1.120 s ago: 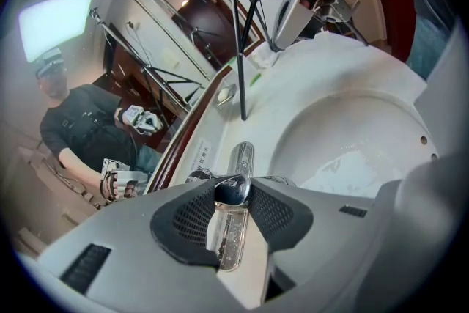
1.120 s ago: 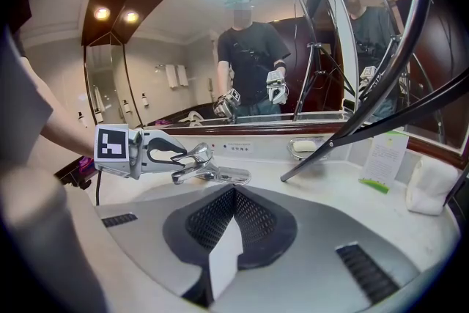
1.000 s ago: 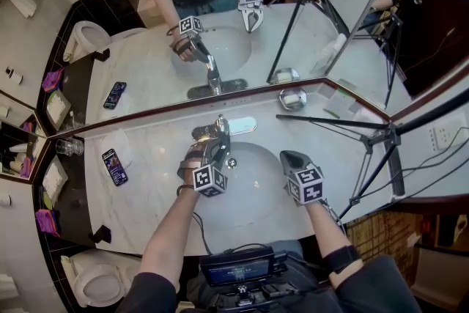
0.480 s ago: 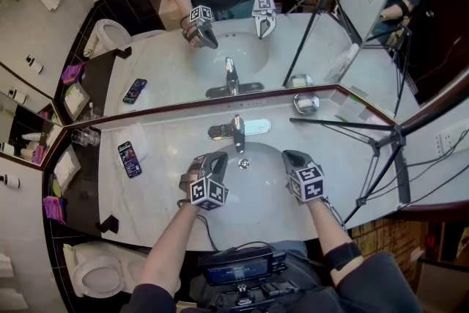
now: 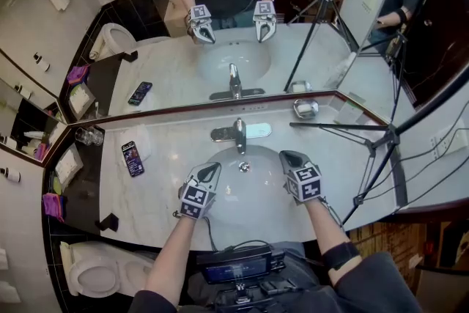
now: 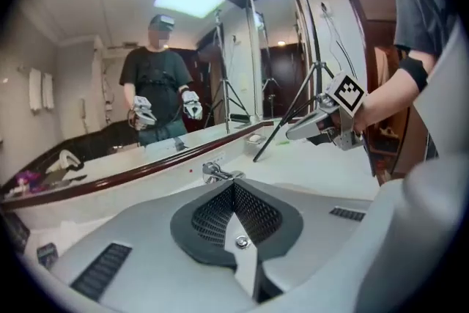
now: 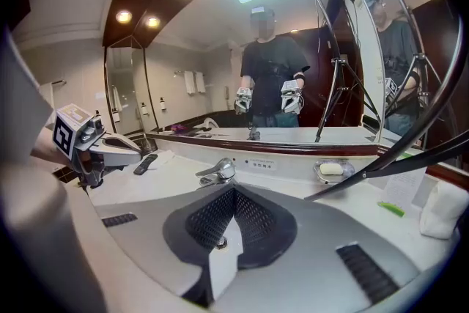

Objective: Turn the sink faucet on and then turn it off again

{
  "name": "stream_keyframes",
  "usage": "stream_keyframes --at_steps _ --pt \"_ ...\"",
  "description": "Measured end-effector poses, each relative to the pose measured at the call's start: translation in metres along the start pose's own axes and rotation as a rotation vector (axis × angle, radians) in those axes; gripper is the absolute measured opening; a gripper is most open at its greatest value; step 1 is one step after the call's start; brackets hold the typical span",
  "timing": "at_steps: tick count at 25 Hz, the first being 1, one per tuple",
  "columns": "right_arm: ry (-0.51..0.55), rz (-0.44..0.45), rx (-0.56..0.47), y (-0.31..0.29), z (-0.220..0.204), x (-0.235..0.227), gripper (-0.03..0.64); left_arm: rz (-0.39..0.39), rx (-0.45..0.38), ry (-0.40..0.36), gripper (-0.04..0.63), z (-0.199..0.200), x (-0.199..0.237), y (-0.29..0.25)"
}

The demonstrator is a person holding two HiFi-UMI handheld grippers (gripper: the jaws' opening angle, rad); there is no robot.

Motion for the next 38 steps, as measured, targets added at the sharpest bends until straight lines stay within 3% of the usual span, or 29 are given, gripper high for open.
stream_keyframes --at_steps 3,7,19,23,27,30,35,38 --pt "0.009 0.003 0.001 0.005 0.001 0.001 0.02 0.045 -0.029 0.162 0.0 -0.008 0.011 0.016" --pt "0.014 0.004 0.007 0.01 -0.001 0.003 0.02 0.072 -0.083 0.299 0.0 -0.012 0.02 0.035" --pt "0.018 0.014 0.015 0.017 -0.006 0.011 0.02 0.079 -0.101 0.296 0.0 -0.017 0.015 0.048" --pt "0.015 0.014 0.018 0.015 -0.009 0.01 0.02 0.086 -0.09 0.243 0.0 -0.019 0.014 0.043" --pt "0.008 0.01 0.021 0.014 -0.013 0.007 0.02 0.109 -0.059 0.137 0.0 -0.02 0.015 0.035" --pt "0.001 0.006 0.027 0.014 -0.016 0.004 0.02 0.073 -0.043 0.055 0.059 -0.018 0.008 0.021" --pt "-0.009 -0.003 0.036 0.012 -0.018 -0.002 0.02 0.038 0.024 -0.121 0.114 -0.024 0.004 -0.01" --pt "-0.015 -0.008 0.044 0.009 -0.021 -0.006 0.02 0.042 0.067 -0.291 0.16 -0.022 0.001 -0.027"
Point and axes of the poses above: the fingertips, and each gripper's own axes: y backward along the fingers, x to its left, z out of its top, the point moved 2 cm from there along y, backward along the fingers, and after that the axes turned 1 degree about y, right-handed, at the moved point
